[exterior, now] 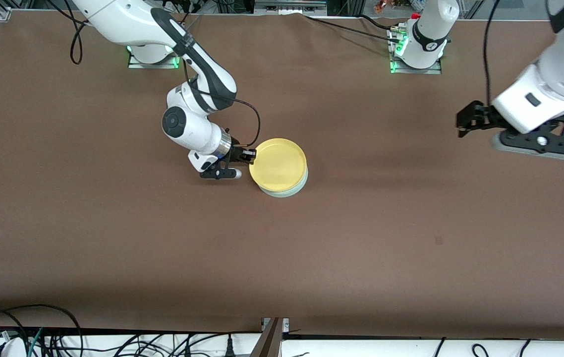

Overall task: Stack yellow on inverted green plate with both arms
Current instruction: 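Lower the yellow plate onto the green plate while the left gripper withdraws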

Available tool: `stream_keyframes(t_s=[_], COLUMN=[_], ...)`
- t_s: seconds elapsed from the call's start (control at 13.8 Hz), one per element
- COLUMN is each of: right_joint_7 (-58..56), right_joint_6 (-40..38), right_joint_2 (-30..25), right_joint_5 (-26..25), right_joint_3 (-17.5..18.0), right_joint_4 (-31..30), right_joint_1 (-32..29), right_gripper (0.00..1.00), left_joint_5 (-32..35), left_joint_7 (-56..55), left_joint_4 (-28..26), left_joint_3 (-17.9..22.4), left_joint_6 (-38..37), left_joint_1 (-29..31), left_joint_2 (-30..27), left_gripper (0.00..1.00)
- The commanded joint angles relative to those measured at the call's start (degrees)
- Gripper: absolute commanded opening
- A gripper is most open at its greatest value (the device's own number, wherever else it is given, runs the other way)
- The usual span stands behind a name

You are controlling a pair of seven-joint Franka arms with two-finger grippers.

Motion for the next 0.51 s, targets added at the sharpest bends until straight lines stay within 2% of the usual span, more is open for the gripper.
stream_keyframes(t_s=[0.0, 0.14, 0.43], right_joint_7=[0.33, 0.33, 0.33], right_joint_6=[3.19, 3.89, 3.90], right_joint_2=[1.35, 1.88, 2.23], right_joint_5=[0.86, 0.86, 0.86], right_joint_3=[-0.08, -0.08, -0.17], right_joint_4=[-0.31, -0.31, -0.05], right_joint_1=[0.90, 1.51, 1.87], right_gripper=[0.00, 0.00, 0.00], left_joint_5=[-1.90, -1.81, -1.90], left_joint_7=[2.46, 2.91, 6.50], left_joint_4=[-12.88, -17.81, -24.41], left_joint_3=[3.31, 4.11, 6.21], left_joint_6=[6.34, 9.17, 14.35], left_joint_1=[0.03, 0.12, 0.47], left_joint_2=[-7.00, -9.47, -13.16], left_gripper=[1.00, 1.00, 1.00])
